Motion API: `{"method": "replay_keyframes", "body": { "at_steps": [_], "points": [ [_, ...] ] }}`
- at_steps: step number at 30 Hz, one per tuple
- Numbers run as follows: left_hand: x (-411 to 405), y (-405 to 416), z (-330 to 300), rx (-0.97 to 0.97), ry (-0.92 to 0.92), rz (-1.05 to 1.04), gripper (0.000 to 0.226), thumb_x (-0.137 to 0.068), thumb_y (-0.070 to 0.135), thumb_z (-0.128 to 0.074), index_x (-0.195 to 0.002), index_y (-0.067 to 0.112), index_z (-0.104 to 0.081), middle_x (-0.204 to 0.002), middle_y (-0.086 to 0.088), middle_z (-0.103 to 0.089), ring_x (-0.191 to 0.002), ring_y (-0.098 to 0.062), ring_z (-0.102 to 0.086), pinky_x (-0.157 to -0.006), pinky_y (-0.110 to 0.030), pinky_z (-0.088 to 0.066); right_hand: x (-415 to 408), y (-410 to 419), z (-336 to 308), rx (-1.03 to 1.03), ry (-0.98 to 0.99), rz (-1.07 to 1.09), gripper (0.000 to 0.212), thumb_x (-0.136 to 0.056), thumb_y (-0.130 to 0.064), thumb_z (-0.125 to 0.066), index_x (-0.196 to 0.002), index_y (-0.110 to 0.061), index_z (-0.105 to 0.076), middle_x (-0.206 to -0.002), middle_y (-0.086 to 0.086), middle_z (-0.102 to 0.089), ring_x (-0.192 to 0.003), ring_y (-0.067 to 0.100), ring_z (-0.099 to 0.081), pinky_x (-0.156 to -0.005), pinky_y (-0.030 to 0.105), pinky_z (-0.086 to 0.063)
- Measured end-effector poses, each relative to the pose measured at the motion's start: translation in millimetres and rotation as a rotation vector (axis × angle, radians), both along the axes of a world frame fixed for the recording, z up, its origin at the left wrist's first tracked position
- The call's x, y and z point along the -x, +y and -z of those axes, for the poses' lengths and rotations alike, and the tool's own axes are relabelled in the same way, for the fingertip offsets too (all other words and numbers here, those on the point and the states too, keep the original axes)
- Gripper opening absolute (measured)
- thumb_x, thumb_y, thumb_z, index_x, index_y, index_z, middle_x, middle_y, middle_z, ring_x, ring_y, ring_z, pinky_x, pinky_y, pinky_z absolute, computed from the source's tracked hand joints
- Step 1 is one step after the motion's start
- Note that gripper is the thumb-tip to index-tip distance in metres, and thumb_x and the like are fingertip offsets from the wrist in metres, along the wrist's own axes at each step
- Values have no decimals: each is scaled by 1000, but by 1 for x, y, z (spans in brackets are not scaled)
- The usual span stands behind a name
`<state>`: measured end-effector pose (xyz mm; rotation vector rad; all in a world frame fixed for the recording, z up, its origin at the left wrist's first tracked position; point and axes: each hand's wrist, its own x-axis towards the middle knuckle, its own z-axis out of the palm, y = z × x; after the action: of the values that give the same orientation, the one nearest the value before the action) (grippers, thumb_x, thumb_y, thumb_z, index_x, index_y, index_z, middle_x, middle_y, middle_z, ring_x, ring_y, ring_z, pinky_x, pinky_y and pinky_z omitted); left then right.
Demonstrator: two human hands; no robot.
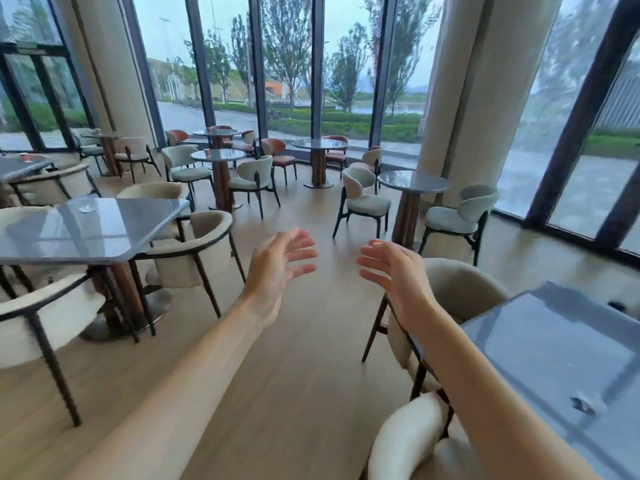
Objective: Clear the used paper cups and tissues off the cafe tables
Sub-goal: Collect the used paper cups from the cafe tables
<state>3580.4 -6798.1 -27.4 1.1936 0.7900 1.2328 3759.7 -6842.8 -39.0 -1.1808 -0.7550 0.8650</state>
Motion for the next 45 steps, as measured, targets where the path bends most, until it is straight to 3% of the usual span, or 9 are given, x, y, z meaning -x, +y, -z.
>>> {"method": "replay_keyframes", "body": {
  "at_steps": [3,14,23,28,34,39,45],
  "points": [
    [-7,83,-4,-7,8,76,28,-104,26,-47,-107,6,-66,-114,-18,-69,-106,-32,-68,-97,-51,-55,-7,71,-10,-11,-17,91,24,-101,-11,-51,-116,-2,-67,-115,19,-71,-107,32,-69,-93,42,-58],
    [-31,319,0,68,-28,227,27,-103,23,-47,-104,5,-68,-114,-20,-71,-101,-31,-68,-95,-51,-55,-10,288,-9,13,11,210,16,-100,-11,-54,-106,-7,-68,-115,22,-71,-109,35,-68,-94,44,-58],
    [-53,542,15,69,-9,161,28,-104,22,-46,-103,4,-67,-109,-19,-69,-96,-29,-67,-99,-55,-52,-42,523,9,-7,43,153,21,-99,-11,-53,-111,-2,-68,-108,16,-71,-99,29,-70,-92,43,-56],
    [-59,674,-1,48,-5,77,28,-105,22,-45,-107,4,-66,-112,-20,-69,-96,-27,-67,-99,-55,-51,-56,669,-1,13,57,87,24,-99,-11,-53,-116,0,-66,-116,20,-70,-106,33,-69,-88,38,-58],
    [-33,817,2,74,-17,-47,36,-105,24,-45,-120,-3,-64,-124,-25,-66,-102,-29,-67,-99,-54,-51,-37,829,1,34,39,-35,15,-98,-9,-52,-101,-10,-67,-105,13,-71,-98,25,-70,-90,40,-58],
    [0,945,15,88,-59,-138,37,-106,22,-44,-124,-5,-62,-124,-26,-66,-109,-36,-66,-95,-50,-54,-9,967,12,41,12,-96,16,-99,-10,-53,-107,-8,-67,-103,12,-71,-97,26,-71,-90,41,-58],
    [35,1116,10,87,-99,-169,37,-105,22,-45,-122,-6,-63,-124,-28,-66,-102,-30,-66,-98,-53,-52,24,1141,6,43,-1,-116,19,-99,-10,-54,-111,-5,-67,-105,13,-73,-99,27,-72,-91,42,-59]
  ]
}}
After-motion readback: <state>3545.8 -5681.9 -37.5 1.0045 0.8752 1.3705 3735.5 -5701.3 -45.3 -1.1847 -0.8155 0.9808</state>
